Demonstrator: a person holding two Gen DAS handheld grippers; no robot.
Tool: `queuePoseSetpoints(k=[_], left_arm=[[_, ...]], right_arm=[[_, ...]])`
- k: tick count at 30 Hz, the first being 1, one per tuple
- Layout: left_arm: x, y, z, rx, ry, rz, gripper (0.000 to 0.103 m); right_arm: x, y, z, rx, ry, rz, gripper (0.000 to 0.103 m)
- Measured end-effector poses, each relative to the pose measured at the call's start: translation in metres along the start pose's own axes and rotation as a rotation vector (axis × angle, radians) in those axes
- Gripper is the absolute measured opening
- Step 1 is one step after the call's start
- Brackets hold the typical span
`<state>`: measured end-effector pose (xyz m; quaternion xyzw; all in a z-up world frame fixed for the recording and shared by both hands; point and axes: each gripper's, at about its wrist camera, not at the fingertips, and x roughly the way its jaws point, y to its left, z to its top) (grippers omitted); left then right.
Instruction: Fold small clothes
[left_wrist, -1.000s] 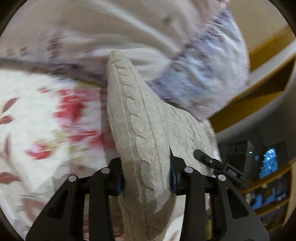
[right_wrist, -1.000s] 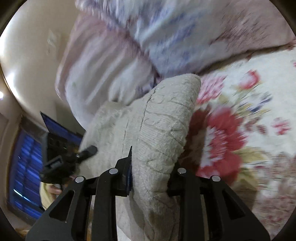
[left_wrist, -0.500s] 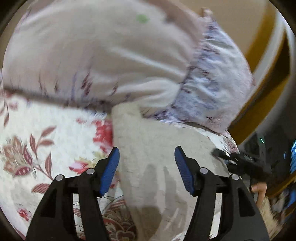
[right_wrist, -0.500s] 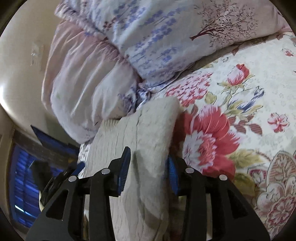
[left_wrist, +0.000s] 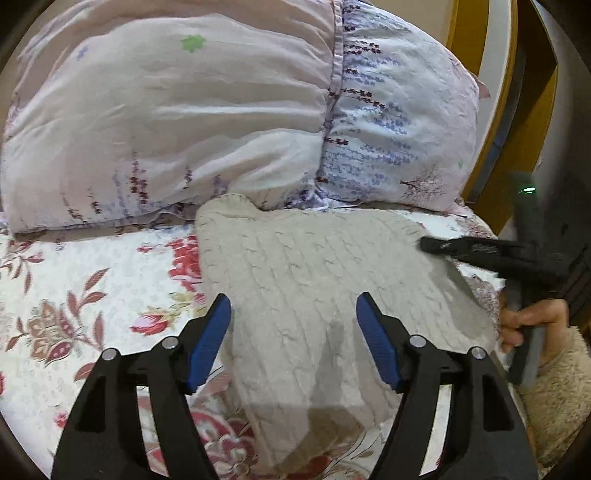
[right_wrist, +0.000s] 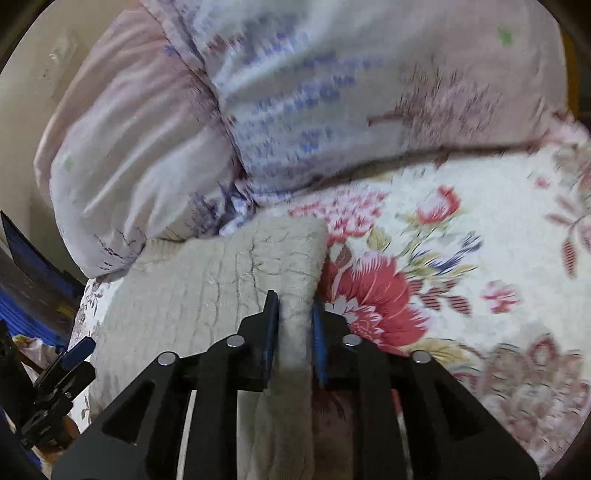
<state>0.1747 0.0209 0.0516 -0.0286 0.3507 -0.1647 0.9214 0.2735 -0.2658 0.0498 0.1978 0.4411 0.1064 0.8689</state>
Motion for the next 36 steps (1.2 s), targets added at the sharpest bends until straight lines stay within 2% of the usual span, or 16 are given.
queuePoseSetpoints(k=[3, 6, 8, 11, 14, 16, 18, 19, 23, 27, 30, 32, 36], left_arm=[[-0.007, 0.003, -0.005, 0.008, -0.008, 0.066, 0.076], [-0.007, 0.006, -0.012, 0.013, 0.006, 0.111, 0.077], [-0.004, 0.009, -0.017, 0.008, 0.031, 0.116, 0.077], [0.009, 0.008, -0.023, 0.009, 0.088, 0.118, 0.078], [0.018, 0.004, -0.028, 0.017, 0.118, 0.117, 0.078], [0.012, 0.003, -0.029, 0.011, 0.102, 0.112, 0.079], [0.001, 0.003, -0.030, -0.004, 0.087, 0.086, 0.088], [-0.004, 0.003, -0.032, -0.011, 0.074, 0.079, 0.091], [-0.025, 0.004, -0.046, -0.031, 0.045, 0.057, 0.101], [-0.031, 0.003, -0.060, -0.051, 0.064, 0.094, 0.101], [-0.033, 0.001, -0.069, -0.054, 0.088, 0.151, 0.101], [-0.032, -0.002, -0.075, -0.047, 0.104, 0.183, 0.101], [-0.027, -0.011, -0.082, -0.021, 0.144, 0.223, 0.101]], right_arm=[[-0.027, 0.010, -0.011, -0.062, -0.037, 0.069, 0.029], [-0.040, 0.022, -0.031, -0.136, -0.007, 0.120, 0.029], [-0.038, 0.034, -0.042, -0.193, 0.018, 0.099, 0.029], [-0.014, 0.042, -0.056, -0.262, 0.107, -0.041, 0.030], [-0.016, 0.044, -0.060, -0.274, 0.086, -0.081, 0.033], [-0.028, 0.044, -0.059, -0.236, 0.051, -0.055, 0.041], [-0.044, 0.043, -0.062, -0.215, -0.018, -0.047, 0.075], [-0.050, 0.044, -0.064, -0.218, -0.051, -0.057, 0.079], [-0.070, 0.043, -0.077, -0.212, -0.094, -0.068, 0.090], [-0.075, 0.045, -0.091, -0.208, -0.097, -0.118, 0.100], [-0.079, 0.047, -0.103, -0.195, -0.121, -0.149, 0.102], [-0.077, 0.049, -0.109, -0.183, -0.101, -0.151, 0.102], [-0.062, 0.053, -0.115, -0.179, -0.006, -0.139, 0.102]])
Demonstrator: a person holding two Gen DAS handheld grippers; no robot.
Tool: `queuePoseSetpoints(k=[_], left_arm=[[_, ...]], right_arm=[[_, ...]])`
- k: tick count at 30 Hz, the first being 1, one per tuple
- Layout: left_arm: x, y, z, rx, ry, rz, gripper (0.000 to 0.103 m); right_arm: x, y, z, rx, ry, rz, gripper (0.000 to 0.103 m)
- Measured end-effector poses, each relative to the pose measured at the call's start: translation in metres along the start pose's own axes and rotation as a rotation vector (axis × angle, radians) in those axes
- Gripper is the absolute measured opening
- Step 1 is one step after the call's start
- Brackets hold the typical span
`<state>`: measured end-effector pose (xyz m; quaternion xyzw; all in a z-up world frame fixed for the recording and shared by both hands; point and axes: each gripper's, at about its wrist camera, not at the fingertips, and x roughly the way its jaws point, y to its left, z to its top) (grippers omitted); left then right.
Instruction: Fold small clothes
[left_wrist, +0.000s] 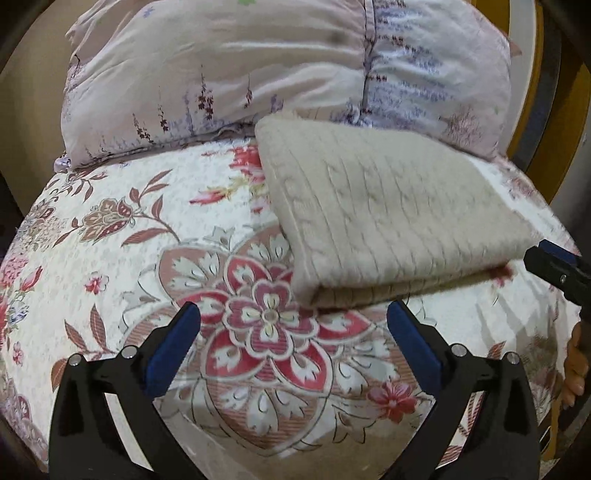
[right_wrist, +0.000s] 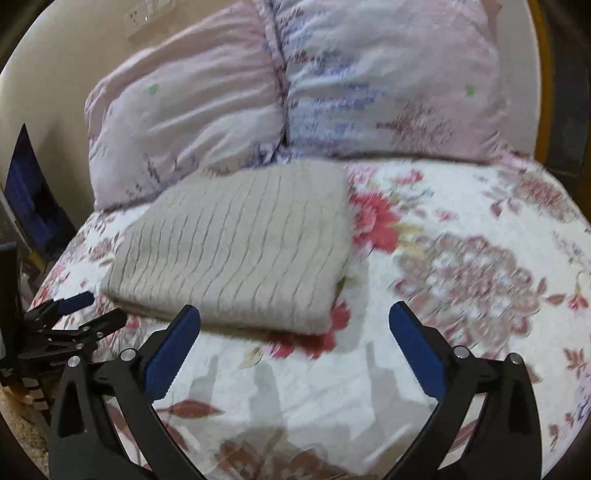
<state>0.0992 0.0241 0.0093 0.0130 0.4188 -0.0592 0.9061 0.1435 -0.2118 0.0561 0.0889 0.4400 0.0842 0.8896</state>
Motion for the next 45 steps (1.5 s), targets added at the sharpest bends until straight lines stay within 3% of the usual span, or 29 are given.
queuePoseSetpoints(k=[10, 22, 45], left_arm=[[0.016, -0.015, -0.002, 0.049, 0.057, 0.061, 0.101], [0.019, -0.014, -0.002, 0.033, 0.063, 0.040, 0.101], [0.020, -0.013, -0.002, 0.028, 0.063, 0.033, 0.101]], right_arm=[[0.020, 0.021, -0.017, -0.031, 0.091, -0.059, 0.102], [0.034, 0.031, -0.024, -0.073, 0.142, -0.168, 0.102], [0.034, 0.029, -0.025, -0.061, 0.139, -0.175, 0.102]])
